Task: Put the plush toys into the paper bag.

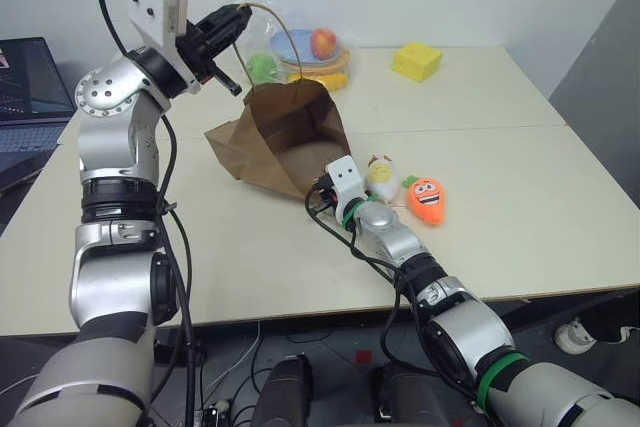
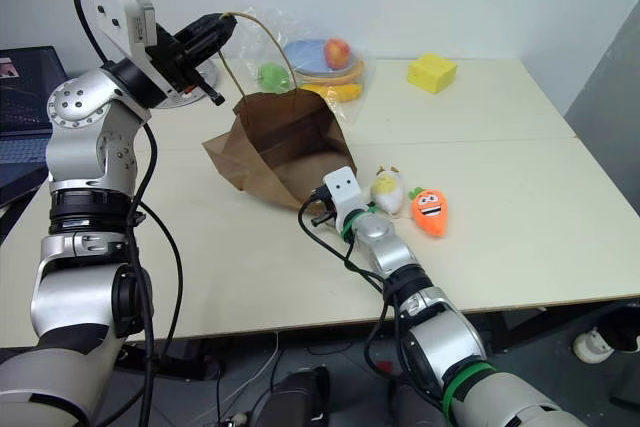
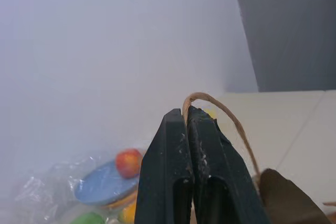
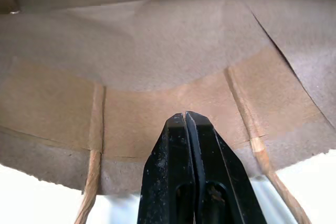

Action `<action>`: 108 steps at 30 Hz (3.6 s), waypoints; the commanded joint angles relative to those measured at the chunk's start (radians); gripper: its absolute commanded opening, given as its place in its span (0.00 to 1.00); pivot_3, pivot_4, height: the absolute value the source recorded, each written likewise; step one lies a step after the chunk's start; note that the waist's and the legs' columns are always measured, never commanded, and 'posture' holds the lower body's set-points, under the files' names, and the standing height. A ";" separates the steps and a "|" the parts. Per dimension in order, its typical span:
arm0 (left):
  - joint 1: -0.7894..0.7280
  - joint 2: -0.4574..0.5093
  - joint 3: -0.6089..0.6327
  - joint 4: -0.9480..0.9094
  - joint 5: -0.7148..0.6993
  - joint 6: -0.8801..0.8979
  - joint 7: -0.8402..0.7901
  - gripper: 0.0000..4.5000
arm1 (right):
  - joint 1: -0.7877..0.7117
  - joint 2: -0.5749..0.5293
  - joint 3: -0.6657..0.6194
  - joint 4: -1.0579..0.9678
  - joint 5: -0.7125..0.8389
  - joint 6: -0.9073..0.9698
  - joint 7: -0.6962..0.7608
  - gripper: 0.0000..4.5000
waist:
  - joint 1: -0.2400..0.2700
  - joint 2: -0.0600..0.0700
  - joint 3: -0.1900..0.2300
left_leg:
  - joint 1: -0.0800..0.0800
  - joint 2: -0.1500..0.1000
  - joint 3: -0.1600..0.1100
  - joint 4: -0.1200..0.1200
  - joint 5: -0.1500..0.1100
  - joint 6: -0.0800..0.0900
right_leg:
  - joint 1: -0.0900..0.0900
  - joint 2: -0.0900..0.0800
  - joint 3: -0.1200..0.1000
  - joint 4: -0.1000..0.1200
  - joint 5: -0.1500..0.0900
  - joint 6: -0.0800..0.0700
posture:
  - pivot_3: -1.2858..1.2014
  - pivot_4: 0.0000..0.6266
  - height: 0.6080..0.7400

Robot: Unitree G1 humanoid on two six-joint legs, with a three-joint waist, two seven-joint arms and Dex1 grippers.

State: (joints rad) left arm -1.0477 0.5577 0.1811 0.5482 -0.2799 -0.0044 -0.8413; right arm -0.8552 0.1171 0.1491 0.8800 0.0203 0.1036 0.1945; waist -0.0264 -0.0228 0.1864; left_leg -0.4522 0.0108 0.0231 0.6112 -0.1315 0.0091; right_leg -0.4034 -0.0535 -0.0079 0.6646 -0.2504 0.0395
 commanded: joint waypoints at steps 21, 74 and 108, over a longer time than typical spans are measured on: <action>0.095 -0.029 -0.080 -0.113 -0.003 0.013 -0.054 0.00 | 0.108 -0.013 0.055 -0.367 0.002 -0.011 0.204 0.01 | -0.004 0.000 0.000 | -0.001 0.003 0.006 -0.002 0.000 0.000 | -0.002 0.001 0.002 -0.001 0.000 0.000 | 0.52 0.24 1.00; 0.106 -0.053 -0.106 -0.134 -0.013 0.059 -0.099 0.00 | 0.789 -0.437 -0.138 -1.312 0.002 0.546 -0.012 0.30 | 0.023 -0.001 0.000 | -0.004 0.005 0.008 -0.003 -0.001 0.000 | -0.002 -0.002 0.001 -0.008 -0.006 -0.007 | 0.52 0.24 1.00; 0.117 -0.102 -0.126 -0.234 -0.033 0.130 -0.101 0.00 | 0.180 -0.259 0.013 -0.946 0.145 0.588 0.089 0.00 | 0.022 -0.001 0.000 | -0.005 0.005 0.008 -0.003 -0.001 0.000 | -0.003 0.000 0.000 -0.007 -0.002 -0.001 | 0.52 0.24 1.00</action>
State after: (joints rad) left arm -0.9277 0.4538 0.0472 0.3621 -0.2935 0.1191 -0.9467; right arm -0.6499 -0.1505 0.1531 -0.0902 0.1760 0.7250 0.2797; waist -0.0049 -0.0237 0.1864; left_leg -0.4570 0.0155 0.0315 0.6084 -0.1322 0.0094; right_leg -0.4060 -0.0537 -0.0082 0.6575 -0.2524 0.0382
